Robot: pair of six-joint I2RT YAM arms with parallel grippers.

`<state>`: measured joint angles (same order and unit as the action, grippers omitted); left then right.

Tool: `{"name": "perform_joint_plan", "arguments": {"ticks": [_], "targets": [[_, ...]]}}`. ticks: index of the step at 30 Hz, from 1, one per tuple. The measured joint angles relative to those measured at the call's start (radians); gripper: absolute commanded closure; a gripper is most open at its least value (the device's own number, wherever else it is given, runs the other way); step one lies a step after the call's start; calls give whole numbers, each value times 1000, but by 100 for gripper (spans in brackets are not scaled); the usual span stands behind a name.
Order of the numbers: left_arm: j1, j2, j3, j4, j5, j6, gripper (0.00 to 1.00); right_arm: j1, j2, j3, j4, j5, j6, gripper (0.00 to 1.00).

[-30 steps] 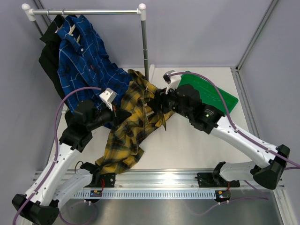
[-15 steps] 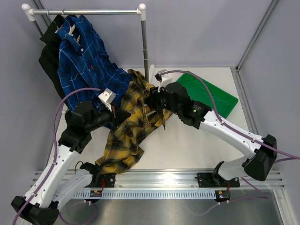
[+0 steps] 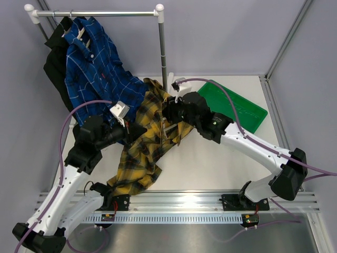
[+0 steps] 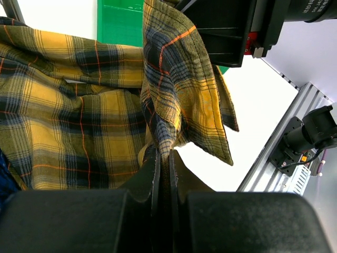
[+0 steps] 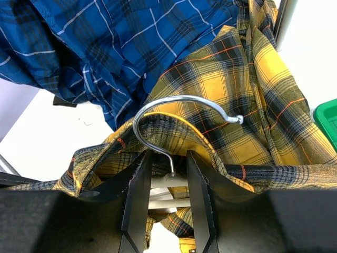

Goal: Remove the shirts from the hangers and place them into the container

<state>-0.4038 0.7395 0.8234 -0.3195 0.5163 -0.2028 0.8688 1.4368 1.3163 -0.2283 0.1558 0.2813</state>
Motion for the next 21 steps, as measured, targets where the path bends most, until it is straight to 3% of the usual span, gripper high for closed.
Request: {"name": "perform_joint_plan", "arguments": {"ticks": [12, 19, 21], "targets": [[0, -6, -16, 23, 7, -9, 100, 0, 0, -19, 11, -2, 2, 75], [0, -12, -32, 47, 11, -36, 100, 0, 0, -32, 20, 6, -10, 100], [0, -11, -32, 50, 8, -41, 85, 0, -3, -34, 21, 12, -17, 100]]}}
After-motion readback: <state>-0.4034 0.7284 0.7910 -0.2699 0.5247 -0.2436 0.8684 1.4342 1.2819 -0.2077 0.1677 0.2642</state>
